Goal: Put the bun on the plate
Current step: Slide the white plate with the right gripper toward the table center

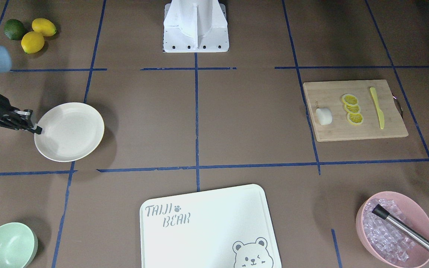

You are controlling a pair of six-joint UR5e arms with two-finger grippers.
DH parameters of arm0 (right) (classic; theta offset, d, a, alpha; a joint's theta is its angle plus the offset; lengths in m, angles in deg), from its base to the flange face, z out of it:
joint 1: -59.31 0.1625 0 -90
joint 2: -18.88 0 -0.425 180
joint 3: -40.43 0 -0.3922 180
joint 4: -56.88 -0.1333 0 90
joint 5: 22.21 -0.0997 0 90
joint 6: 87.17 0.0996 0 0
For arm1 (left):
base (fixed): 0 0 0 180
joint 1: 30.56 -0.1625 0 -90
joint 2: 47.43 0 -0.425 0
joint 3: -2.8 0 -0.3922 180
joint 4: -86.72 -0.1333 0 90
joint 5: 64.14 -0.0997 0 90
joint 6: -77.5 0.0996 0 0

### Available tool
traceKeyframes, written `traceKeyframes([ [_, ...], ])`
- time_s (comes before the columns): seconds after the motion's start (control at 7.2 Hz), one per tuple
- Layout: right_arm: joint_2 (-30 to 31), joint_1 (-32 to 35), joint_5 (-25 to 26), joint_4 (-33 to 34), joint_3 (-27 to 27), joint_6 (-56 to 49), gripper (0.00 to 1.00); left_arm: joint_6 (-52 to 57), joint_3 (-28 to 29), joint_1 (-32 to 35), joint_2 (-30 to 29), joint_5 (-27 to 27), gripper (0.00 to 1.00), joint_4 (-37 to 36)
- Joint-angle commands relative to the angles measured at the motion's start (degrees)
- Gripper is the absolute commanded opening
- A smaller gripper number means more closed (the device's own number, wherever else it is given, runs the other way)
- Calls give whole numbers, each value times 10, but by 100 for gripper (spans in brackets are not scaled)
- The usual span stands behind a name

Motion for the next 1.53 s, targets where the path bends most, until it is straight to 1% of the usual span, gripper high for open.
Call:
traceKeyframes([
  [0.0, -81, -76, 49, 2, 2, 144, 0, 0, 1, 0, 0, 0, 100, 0],
  [0.14, -123, -135, 97, 3, 1, 247, 0, 0, 0, 0, 0, 0, 100, 0],
  [0.28, -167, -174, 155, 43, 1, 295, 0, 0, 0, 0, 0, 0, 100, 0],
  [0.42, -213, -208, 200, 106, 2, 307, 0, 0, 1, 0, 0, 0, 100, 0],
  [0.56, -251, -250, 248, 149, -1, 350, 0, 0, 0, 0, 1, 0, 100, 0],
  [0.69, -275, -281, 298, 165, -6, 357, 0, 0, 1, 0, 1, 0, 100, 0],
  [0.83, -275, -285, 301, 172, -4, 356, 2, 0, 1, 0, 1, 0, 100, 0],
  [0.97, -274, -286, 301, 173, -4, 350, 47, 0, 2, 0, 1, 0, 100, 1],
  [1.11, -272, -286, 303, 186, -2, 349, 99, 0, 1, 0, 1, 0, 100, 1],
  [1.25, -275, -274, 296, 231, 1, 337, 100, 0, 1, 0, 1, 0, 100, 1],
  [1.39, -274, -247, 267, 295, 26, 283, 100, 1, 1, -1, 0, 0, 100, 2],
])
